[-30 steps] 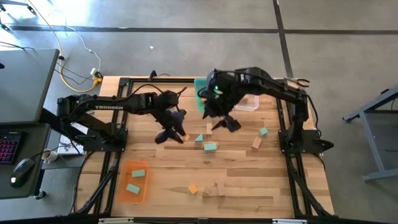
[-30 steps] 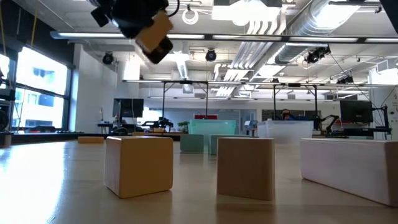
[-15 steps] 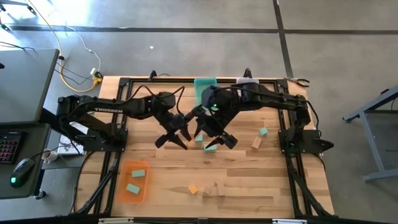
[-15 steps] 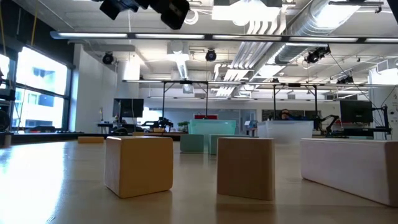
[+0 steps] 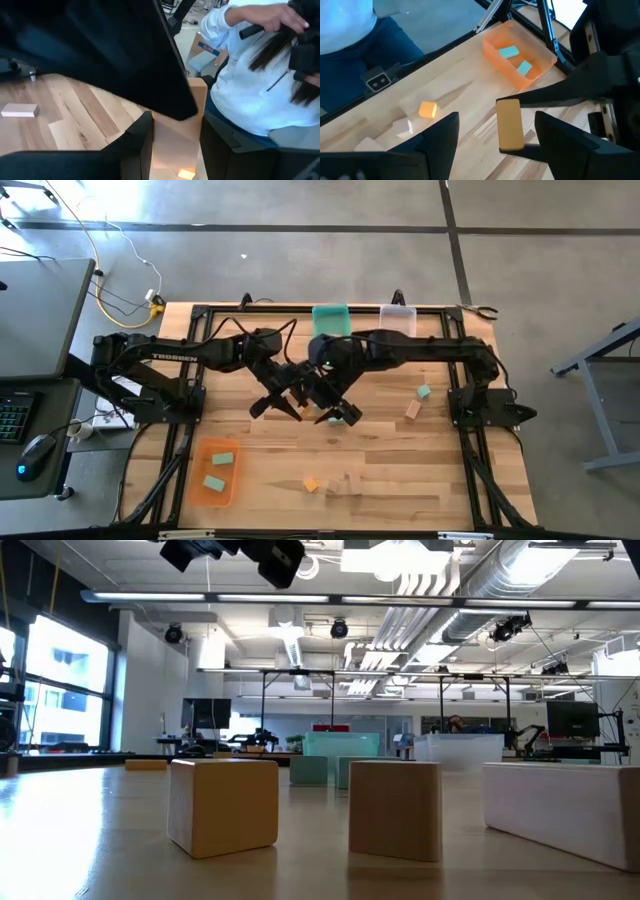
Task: Sort & place blocks by color
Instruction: Put the yellow block into the blue bin, then put the light blue block into the orange bin
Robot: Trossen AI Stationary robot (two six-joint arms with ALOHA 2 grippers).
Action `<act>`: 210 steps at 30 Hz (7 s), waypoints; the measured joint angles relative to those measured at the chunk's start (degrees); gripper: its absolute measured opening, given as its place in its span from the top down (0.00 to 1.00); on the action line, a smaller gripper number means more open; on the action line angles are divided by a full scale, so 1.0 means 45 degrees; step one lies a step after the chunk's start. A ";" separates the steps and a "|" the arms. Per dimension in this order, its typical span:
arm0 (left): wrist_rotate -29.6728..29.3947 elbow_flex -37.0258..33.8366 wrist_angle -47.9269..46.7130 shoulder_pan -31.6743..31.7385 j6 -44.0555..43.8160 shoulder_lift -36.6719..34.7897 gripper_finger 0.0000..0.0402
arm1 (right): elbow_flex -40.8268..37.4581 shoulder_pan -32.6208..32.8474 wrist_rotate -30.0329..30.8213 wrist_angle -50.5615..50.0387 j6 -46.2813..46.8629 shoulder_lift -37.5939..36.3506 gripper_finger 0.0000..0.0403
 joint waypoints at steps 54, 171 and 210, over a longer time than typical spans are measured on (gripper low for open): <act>-0.9928 0.0015 -0.4447 0.0291 0.0926 0.0000 0.42 | -0.0607 -0.2580 0.4087 -0.2836 0.1014 0.0117 0.92; -1.4168 -0.0248 -0.9183 0.0277 -0.0730 0.0000 0.42 | -1.1241 -0.2144 0.8040 -0.2189 1.4312 -0.4368 0.51; -1.2167 -0.0248 -1.2395 0.0019 -0.3055 0.0000 0.42 | -1.3724 -0.0099 0.6052 1.2097 0.8431 -0.5144 0.51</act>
